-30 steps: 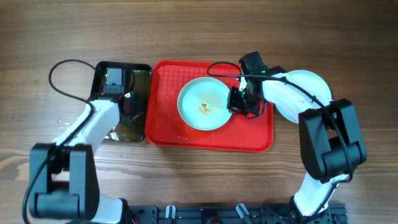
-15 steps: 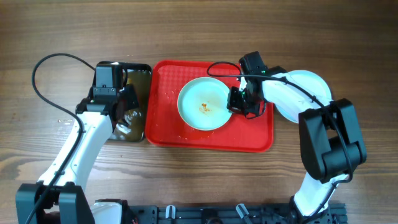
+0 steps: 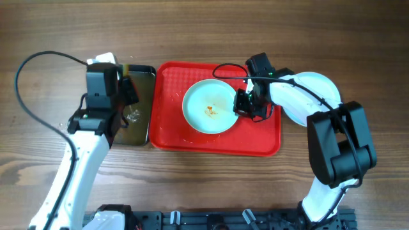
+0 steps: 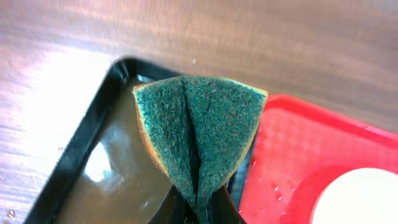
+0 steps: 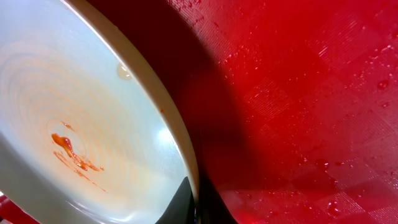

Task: Clean dirty plates on tray and stack at the side
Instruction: 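Lift the green sponge from the black water tray with the left gripper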

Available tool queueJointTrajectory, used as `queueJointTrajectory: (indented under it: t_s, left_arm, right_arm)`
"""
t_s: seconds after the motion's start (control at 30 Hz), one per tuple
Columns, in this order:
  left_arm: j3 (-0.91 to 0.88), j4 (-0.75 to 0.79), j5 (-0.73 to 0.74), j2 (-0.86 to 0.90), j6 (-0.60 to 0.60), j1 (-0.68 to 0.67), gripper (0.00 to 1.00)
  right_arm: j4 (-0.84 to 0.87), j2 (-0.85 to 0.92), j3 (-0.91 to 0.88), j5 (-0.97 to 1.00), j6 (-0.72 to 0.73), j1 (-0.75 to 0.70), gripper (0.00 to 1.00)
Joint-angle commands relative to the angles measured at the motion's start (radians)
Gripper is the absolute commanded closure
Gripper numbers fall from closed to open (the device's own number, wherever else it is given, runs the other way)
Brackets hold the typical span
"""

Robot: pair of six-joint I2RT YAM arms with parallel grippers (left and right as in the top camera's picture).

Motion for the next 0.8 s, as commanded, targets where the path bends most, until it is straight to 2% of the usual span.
queueJointTrajectory:
  t_s: [0.0, 0.17, 0.77]
  left_arm:
    - [0.008, 0.016, -0.002, -0.081, 0.016, -0.003, 0.96]
    - [0.008, 0.019, -0.002, -0.151, 0.016, -0.003, 0.96]
    - [0.008, 0.018, -0.003, -0.156, 0.016, -0.003, 0.93]
  right_arm:
    - [-0.003, 0.025, -0.008, 0.028, -0.011, 0.002, 0.96]
    - [-0.003, 0.025, -0.008, 0.028, -0.013, 0.002, 0.96]
    - [-0.003, 0.025, -0.008, 0.028, -0.013, 0.002, 0.96]
